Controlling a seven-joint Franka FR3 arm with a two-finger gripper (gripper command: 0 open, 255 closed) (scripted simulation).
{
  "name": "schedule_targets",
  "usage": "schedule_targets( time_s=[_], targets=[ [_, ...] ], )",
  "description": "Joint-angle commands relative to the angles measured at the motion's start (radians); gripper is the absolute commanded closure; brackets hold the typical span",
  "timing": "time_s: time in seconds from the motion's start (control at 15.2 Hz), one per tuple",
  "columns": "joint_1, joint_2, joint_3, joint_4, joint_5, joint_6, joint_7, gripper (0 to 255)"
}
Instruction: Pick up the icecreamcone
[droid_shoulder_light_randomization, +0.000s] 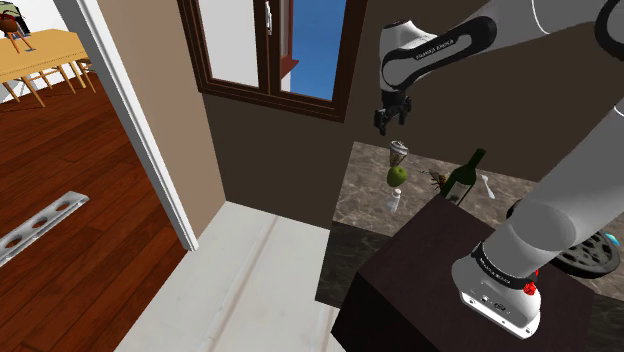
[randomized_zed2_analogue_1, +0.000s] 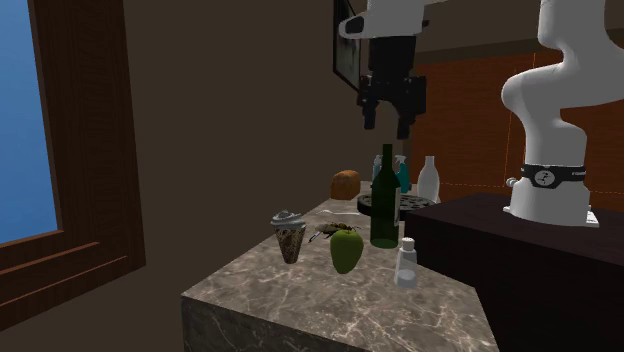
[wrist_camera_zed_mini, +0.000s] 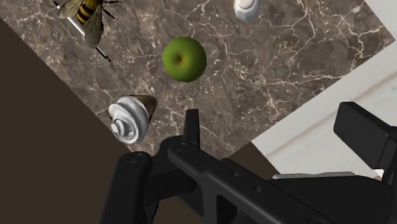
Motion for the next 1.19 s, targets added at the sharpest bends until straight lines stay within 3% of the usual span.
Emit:
schedule_targets(
  time_s=[0.0, 0.53, 1.12],
  targets=[
    [-0.013, 0.069, -0.013, 0.035, -0.024, 0.027, 0.021, 0],
    [-0.054, 0.340, -0.073, 0.239, -0.083, 0.073, 0.078, 0],
    [-0.109, 0.651, -0.138, 0.547, -0.097, 0.060, 0.106, 0]
  ],
)
